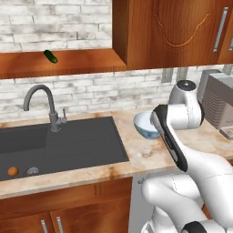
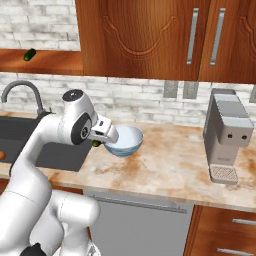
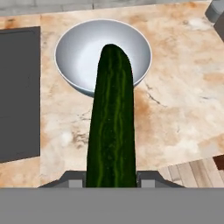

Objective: Pick the cucumbers from the cabinet and place them in one bowl. Pick the tangerine from the sink and place it in the other bowl.

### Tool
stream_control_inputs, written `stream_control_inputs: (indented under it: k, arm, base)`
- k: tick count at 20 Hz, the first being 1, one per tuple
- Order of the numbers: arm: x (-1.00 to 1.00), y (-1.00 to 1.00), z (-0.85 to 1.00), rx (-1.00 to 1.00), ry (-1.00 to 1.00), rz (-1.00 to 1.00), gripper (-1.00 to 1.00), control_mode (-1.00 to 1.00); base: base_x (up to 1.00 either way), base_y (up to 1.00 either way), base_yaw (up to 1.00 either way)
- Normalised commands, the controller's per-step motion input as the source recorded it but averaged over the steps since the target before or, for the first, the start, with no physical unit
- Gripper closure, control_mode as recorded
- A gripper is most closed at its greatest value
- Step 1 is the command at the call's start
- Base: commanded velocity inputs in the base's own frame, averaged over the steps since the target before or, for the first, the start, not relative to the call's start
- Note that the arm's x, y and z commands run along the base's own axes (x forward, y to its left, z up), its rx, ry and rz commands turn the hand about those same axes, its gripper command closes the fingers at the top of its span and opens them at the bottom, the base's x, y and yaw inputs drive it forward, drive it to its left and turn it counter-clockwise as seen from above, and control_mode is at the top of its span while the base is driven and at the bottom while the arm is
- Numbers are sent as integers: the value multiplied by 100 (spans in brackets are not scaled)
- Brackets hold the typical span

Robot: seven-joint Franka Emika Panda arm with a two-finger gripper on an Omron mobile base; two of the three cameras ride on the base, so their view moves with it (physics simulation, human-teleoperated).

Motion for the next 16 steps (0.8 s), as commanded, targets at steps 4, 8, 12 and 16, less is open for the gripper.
stream_control_inputs:
  k: [4,8,12,16]
  arm:
    - [10,-9,-4,0,0,0,100,-100]
    - [6,-5,-45,0,-18,0,100,-100]
    - [30,0,-44,0,-24,1,100,-100]
    - [32,0,-9,1,-15,1,100,-100]
  base:
    - [0,0,0]
    - [0,0,0]
    - [0,0,0]
    - [0,0,0]
